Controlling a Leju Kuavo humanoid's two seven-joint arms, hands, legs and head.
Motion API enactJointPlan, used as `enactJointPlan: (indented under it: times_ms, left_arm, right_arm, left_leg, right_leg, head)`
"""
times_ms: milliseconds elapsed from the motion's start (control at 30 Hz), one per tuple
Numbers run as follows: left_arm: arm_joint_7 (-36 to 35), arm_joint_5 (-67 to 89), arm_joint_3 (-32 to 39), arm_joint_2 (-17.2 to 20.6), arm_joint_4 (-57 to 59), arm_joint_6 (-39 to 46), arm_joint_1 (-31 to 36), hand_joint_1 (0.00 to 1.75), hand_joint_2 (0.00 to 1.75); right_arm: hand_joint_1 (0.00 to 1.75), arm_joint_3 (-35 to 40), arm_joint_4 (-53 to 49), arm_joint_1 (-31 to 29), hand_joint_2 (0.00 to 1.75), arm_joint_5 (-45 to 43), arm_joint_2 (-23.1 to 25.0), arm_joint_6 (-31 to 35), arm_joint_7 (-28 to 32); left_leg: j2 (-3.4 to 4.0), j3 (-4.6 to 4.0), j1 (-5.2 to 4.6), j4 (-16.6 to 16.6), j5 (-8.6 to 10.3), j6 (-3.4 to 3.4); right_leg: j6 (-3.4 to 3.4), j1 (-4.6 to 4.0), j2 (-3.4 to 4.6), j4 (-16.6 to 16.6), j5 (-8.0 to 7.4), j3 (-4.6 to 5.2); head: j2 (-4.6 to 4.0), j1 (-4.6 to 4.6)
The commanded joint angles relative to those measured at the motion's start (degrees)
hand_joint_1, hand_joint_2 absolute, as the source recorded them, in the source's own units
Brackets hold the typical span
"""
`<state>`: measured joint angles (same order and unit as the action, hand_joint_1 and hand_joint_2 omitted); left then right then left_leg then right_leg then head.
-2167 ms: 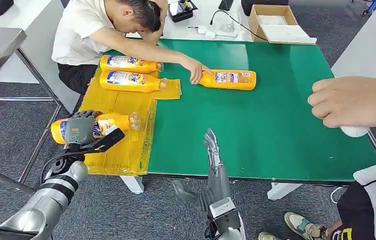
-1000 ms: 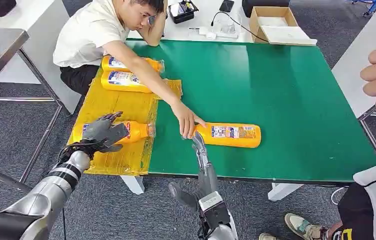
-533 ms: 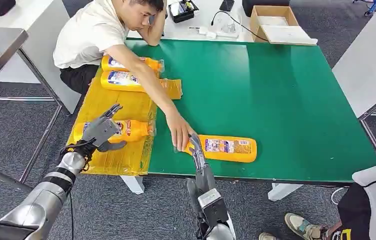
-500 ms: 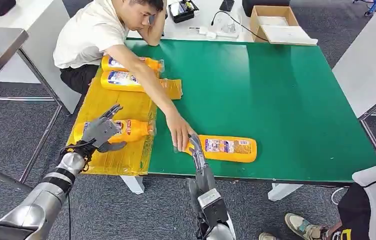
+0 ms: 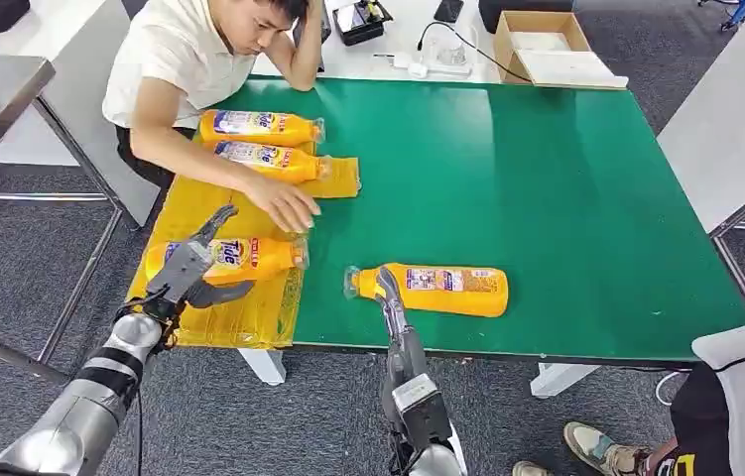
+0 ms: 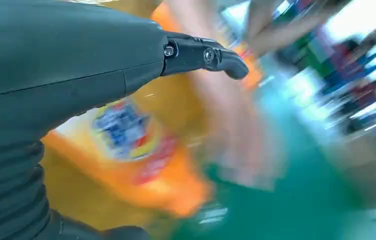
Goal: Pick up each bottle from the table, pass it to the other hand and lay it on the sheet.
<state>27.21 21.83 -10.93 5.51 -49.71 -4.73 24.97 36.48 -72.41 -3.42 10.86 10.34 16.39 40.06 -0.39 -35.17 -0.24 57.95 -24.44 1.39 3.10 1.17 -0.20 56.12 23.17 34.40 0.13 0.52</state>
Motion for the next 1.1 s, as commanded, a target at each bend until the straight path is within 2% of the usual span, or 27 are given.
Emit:
enactJointPlan:
  times_ms: [33,100,133,200,267,367,467,767,833,933,1033,1100]
  left_arm:
    - [-4.5,-20.3,5.0,-11.7,-31.1,16.9,-10.3,0.00,1.75]
    - [-4.9,-25.4,2.8,-11.4,-35.4,18.8,-13.1,0.00,1.75]
    - [-4.8,-27.0,1.6,-11.2,-38.0,20.1,-15.6,0.00,1.75]
    - [-3.8,-27.9,0.2,-11.1,-40.8,21.3,-18.9,0.00,1.75]
    - [-8.3,-39.5,0.3,-12.8,-42.9,17.7,-22.8,0.00,1.75]
    - [-5.7,-39.1,-0.9,-12.3,-43.7,17.9,-24.8,0.00,1.75]
    - [-5.8,-39.1,-0.9,-11.9,-43.5,18.1,-25.2,0.00,1.75]
    - [-5.8,-39.1,-0.7,-11.9,-43.3,18.1,-24.8,0.00,1.75]
    - [-6.0,-38.0,-1.0,-11.9,-43.1,17.9,-25.3,0.00,1.75]
    - [-6.1,-36.7,-1.7,-11.9,-42.6,17.9,-25.6,0.00,1.75]
    - [-6.2,-36.4,-2.4,-11.7,-42.7,17.4,-25.5,0.00,1.75]
    - [-6.5,-36.2,-2.7,-11.6,-42.7,17.2,-25.3,0.00,1.75]
  right_arm:
    - [0.00,-5.2,4.9,-3.5,1.75,19.7,-8.3,20.2,-1.4]
    - [0.00,-8.9,7.7,-4.3,1.75,26.8,-10.1,23.3,-4.4]
    - [0.00,-14.4,9.6,-4.4,1.75,37.6,-10.4,23.6,-8.9]
    - [0.00,-17.3,14.7,-6.2,1.75,39.6,-11.4,23.6,-9.2]
    - [0.00,-21.5,18.3,-7.6,1.75,47.5,-13.0,23.6,-13.8]
    - [0.00,-22.7,22.0,-10.4,1.75,50.7,-14.3,23.6,-15.5]
    - [0.00,-21.6,25.5,-13.5,1.75,50.6,-15.1,23.0,-16.7]
    - [0.00,-21.0,26.2,-13.7,1.75,50.7,-14.9,23.2,-17.4]
    - [0.00,-18.8,29.0,-16.0,1.75,52.0,-16.2,20.3,-21.2]
    - [0.00,-17.1,32.3,-18.6,1.75,50.1,-17.2,16.7,-21.0]
    - [0.00,-15.0,36.9,-21.4,1.75,49.2,-18.1,10.1,-21.6]
    - [0.00,-14.4,38.6,-22.7,1.75,49.7,-17.6,10.6,-22.5]
  left_leg:
    - [-0.26,0.05,0.05,0.0,-0.03,0.02]
    - [-0.18,0.10,0.03,0.0,-0.05,0.01]
    - [-0.21,0.16,0.02,0.0,-0.07,0.02]
    - [-0.08,0.29,0.00,-0.1,-0.14,0.03]
    - [0.01,0.33,-0.02,-0.1,-0.16,0.02]
    - [-0.05,0.15,-0.09,-0.1,-0.10,0.03]
    - [0.05,0.19,-0.03,0.0,-0.16,-0.01]
    - [-0.02,0.14,0.01,0.0,-0.12,-0.01]
    - [0.09,0.35,0.09,0.0,-0.26,-0.07]
    - [0.05,0.07,-0.03,0.0,-0.10,0.02]
    - [0.02,0.21,0.03,0.0,-0.15,-0.02]
    - [0.02,0.18,0.00,0.0,-0.14,-0.01]
  right_leg:
    - [-0.02,-0.06,-0.26,-0.1,0.07,-0.22]
    - [-0.03,-0.04,-0.15,-0.2,0.04,-0.24]
    - [-0.04,-0.04,-0.18,-0.2,0.06,-0.32]
    - [-0.04,-0.03,-0.03,-0.3,0.05,-0.48]
    - [-0.06,-0.01,0.05,-0.3,0.03,-0.51]
    - [-0.02,0.05,-0.01,-0.3,0.00,-0.30]
    - [-0.07,-0.01,0.11,-0.3,0.00,-0.33]
    - [-0.04,-0.05,0.02,-0.2,0.01,-0.26]
    - [-0.14,-0.13,0.11,-0.2,0.10,-0.47]
    - [-0.01,0.00,0.08,-0.2,-0.03,-0.18]
    - [-0.07,-0.06,0.05,-0.2,0.02,-0.35]
    - [-0.07,-0.04,0.07,-0.2,0.01,-0.32]
  head:
    - [0.00,0.00]
    - [0.00,0.00]
    - [0.00,0.00]
    - [0.00,-0.02]
    - [0.00,0.00]
    - [0.00,0.02]
    - [0.00,-0.02]
    - [0.00,0.02]
    - [0.00,0.02]
    - [0.00,0.02]
    - [0.00,0.02]
    - [0.00,0.02]
